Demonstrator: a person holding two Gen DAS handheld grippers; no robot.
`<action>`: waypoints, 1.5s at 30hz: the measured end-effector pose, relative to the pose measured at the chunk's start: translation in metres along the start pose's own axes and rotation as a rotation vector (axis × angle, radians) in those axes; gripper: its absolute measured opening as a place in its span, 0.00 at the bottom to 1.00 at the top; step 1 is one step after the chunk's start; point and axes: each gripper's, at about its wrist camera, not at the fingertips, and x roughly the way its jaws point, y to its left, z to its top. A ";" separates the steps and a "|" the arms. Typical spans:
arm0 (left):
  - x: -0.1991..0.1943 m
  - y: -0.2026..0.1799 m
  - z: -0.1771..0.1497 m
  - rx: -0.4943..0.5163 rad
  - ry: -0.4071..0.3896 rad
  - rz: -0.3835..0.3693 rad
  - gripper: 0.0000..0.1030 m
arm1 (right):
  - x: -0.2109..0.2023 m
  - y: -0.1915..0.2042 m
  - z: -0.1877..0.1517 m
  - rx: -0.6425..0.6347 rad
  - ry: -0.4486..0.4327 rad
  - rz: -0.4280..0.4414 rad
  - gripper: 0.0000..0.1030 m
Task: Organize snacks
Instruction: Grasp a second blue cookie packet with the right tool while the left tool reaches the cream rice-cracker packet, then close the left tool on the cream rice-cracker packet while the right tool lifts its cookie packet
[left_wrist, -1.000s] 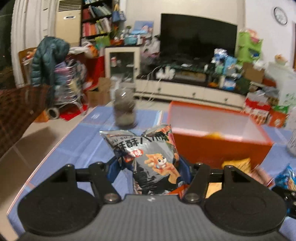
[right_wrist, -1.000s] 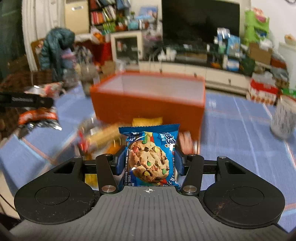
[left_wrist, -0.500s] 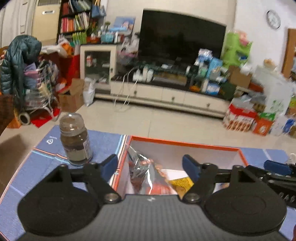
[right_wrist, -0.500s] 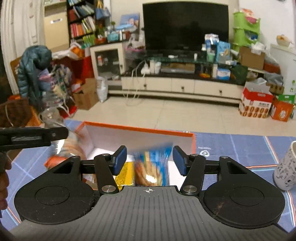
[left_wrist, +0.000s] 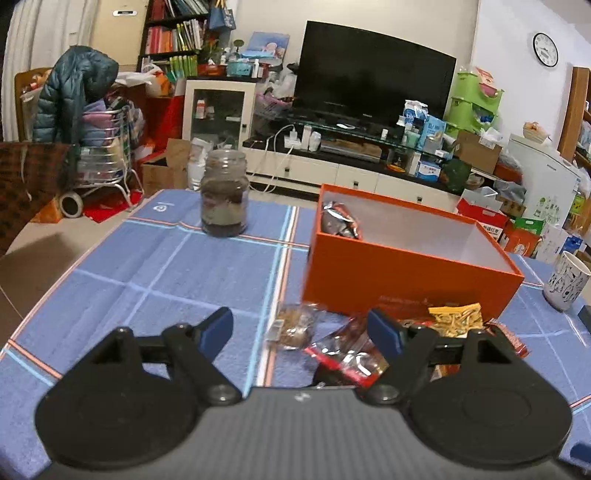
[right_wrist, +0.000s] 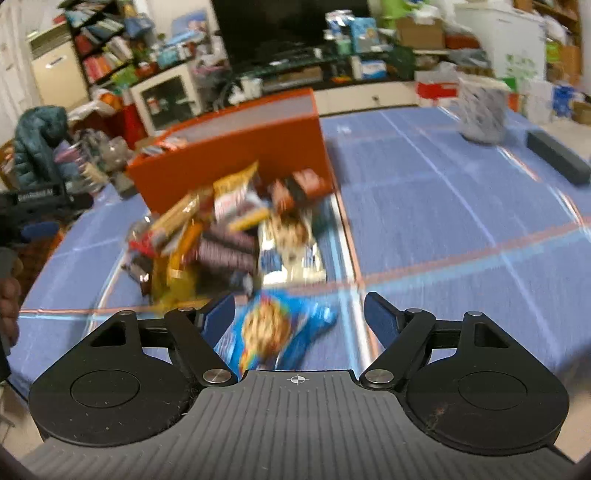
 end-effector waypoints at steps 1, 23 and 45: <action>-0.002 0.001 -0.001 0.006 0.002 -0.003 0.82 | 0.000 0.003 -0.007 0.012 -0.012 -0.012 0.69; 0.024 -0.029 -0.012 0.233 0.138 -0.208 0.96 | 0.080 -0.027 0.040 -0.313 0.276 0.051 0.45; 0.097 -0.071 -0.010 0.231 0.305 -0.416 0.59 | 0.088 -0.047 0.041 -0.350 0.217 0.143 0.74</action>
